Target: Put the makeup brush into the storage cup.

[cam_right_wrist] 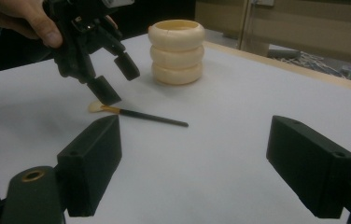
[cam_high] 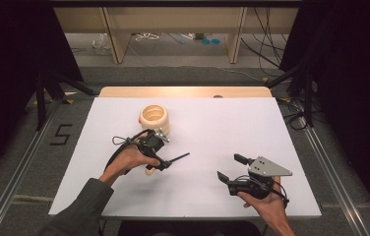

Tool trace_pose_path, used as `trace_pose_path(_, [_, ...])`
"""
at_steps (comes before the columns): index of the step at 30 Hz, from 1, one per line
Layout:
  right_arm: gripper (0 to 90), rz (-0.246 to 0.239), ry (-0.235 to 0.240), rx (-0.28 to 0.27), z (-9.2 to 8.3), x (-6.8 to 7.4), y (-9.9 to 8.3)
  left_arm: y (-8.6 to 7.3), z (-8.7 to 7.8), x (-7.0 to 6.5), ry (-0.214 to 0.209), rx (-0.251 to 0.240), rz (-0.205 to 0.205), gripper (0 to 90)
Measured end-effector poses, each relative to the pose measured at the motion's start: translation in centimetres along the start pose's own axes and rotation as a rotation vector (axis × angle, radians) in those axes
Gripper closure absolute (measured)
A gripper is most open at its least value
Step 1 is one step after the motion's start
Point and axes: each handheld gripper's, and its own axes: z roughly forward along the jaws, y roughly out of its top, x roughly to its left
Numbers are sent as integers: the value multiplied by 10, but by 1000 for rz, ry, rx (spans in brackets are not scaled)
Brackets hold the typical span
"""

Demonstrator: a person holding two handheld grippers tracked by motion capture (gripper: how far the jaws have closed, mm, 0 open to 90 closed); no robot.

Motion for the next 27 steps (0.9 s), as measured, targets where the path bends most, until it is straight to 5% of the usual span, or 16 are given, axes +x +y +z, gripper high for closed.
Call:
trace_pose_path(12, [192, -17, 0, 25, -1, 0, 0, 9, 11, 2, -1, 104, 25, 300])
trace_pose_path(13, [193, 7, 16, 17, 1, 1, -1, 10, 13, 2, -7, 104, 27, 307])
trace_pose_path(27, [199, -28, 12, 32, 0, 0, 0, 12, 22, 5, -19, 150, 25, 394])
